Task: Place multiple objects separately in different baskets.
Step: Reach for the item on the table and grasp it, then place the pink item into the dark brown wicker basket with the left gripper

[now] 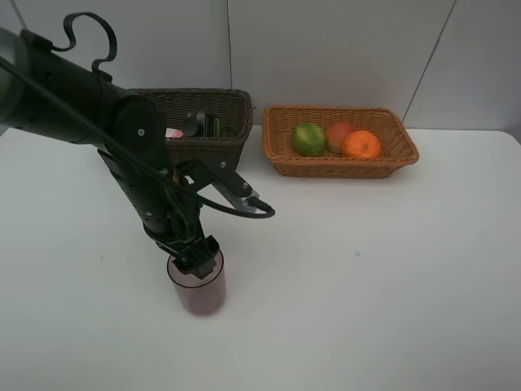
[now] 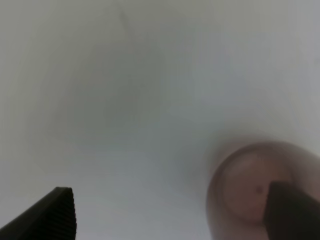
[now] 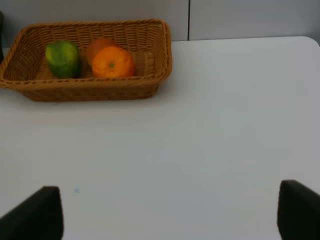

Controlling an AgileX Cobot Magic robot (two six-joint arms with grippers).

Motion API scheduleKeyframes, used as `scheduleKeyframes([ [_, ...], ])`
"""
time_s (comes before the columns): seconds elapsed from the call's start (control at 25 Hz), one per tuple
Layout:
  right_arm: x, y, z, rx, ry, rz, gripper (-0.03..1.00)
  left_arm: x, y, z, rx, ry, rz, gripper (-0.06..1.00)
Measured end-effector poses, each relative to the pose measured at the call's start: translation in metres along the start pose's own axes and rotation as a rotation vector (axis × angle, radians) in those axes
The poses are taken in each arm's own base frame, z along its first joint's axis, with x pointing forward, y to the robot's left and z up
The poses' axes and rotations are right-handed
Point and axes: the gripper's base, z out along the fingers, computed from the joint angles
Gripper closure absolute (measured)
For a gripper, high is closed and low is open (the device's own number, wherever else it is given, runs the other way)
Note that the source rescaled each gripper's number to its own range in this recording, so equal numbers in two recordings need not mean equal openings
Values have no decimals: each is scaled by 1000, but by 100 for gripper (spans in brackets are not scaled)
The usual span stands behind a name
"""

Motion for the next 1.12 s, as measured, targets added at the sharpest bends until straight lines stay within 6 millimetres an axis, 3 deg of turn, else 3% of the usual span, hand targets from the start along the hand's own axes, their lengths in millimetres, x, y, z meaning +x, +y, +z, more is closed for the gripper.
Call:
scheduleKeyframes([
  [0.52, 0, 0, 0, 0, 0, 0, 7, 5, -1, 11, 5, 18, -3, -1],
  [0.64, 0, 0, 0, 0, 0, 0, 7, 7, -1, 15, 7, 32, -3, 20],
  [0.84, 0, 0, 0, 0, 0, 0, 7, 7, -1, 16, 8, 32, -21, 90],
  [0.88, 0, 0, 0, 0, 0, 0, 7, 6, -1, 16, 7, 29, -29, 94],
  [1.12, 0, 0, 0, 0, 0, 0, 7, 6, -1, 16, 7, 29, -50, 94],
])
